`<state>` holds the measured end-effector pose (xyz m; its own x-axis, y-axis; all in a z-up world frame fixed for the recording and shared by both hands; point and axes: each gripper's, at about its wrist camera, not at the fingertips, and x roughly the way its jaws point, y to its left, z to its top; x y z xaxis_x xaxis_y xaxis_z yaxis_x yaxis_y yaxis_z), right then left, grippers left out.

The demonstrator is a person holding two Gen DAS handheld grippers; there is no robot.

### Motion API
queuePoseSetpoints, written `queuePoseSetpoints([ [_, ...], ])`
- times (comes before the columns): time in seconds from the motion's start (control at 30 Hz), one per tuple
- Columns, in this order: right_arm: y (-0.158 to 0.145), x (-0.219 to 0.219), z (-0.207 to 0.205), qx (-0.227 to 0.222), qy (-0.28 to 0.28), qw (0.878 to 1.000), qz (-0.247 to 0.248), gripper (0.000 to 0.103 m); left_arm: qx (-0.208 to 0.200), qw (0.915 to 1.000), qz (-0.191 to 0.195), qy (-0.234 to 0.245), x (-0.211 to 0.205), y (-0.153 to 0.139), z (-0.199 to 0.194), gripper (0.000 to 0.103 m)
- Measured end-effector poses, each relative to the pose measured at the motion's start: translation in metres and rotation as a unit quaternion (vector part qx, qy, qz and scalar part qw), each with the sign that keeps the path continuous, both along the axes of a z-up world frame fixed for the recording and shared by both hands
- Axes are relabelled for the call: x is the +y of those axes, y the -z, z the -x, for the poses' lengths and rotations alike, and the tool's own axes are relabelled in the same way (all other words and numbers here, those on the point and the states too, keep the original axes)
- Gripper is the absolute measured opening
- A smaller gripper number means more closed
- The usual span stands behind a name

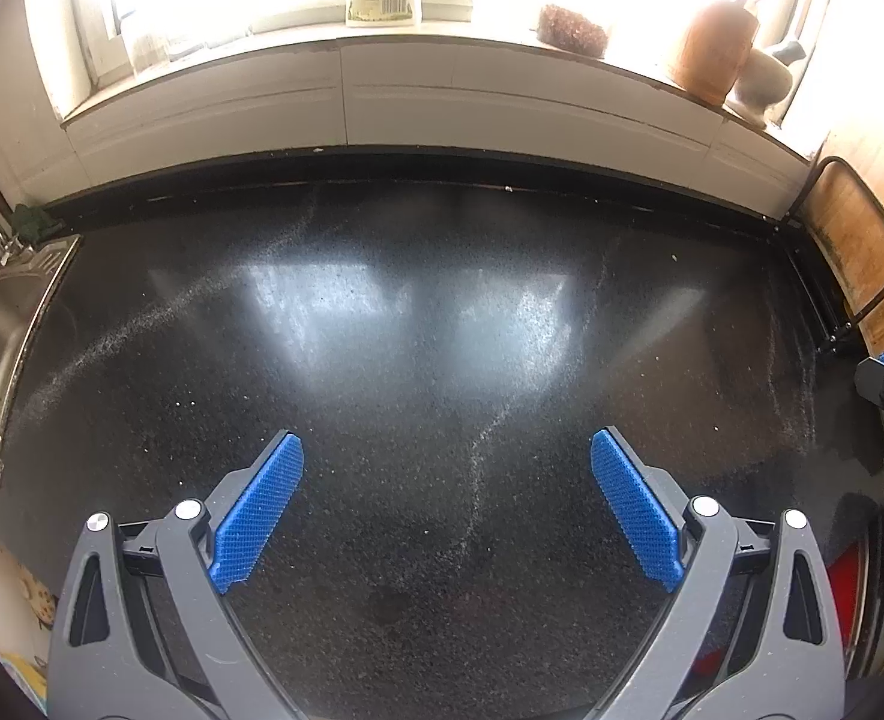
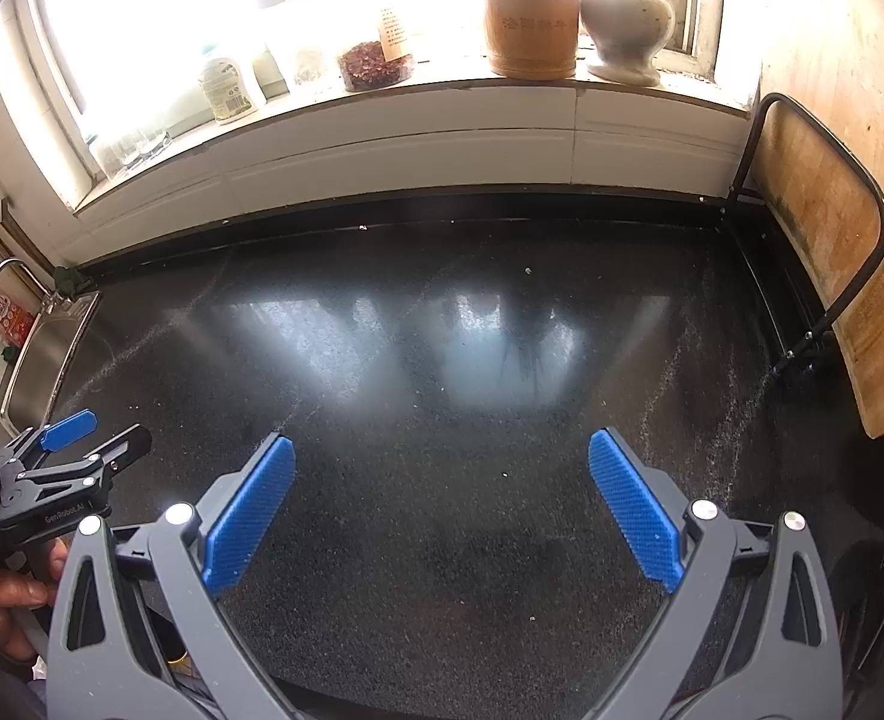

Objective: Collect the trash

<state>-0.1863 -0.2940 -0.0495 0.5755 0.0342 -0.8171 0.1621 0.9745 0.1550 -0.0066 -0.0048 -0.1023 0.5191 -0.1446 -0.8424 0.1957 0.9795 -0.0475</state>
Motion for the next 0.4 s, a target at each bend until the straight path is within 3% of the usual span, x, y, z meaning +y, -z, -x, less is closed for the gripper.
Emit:
queuePoseSetpoints([
  [0.4,0.0033,-0.0025,0.0026,0.002,-0.001,1.0,-0.002,0.095,0.017,0.9998,0.002,-0.007,0.0015,0.0078,-0.0063,0.094],
])
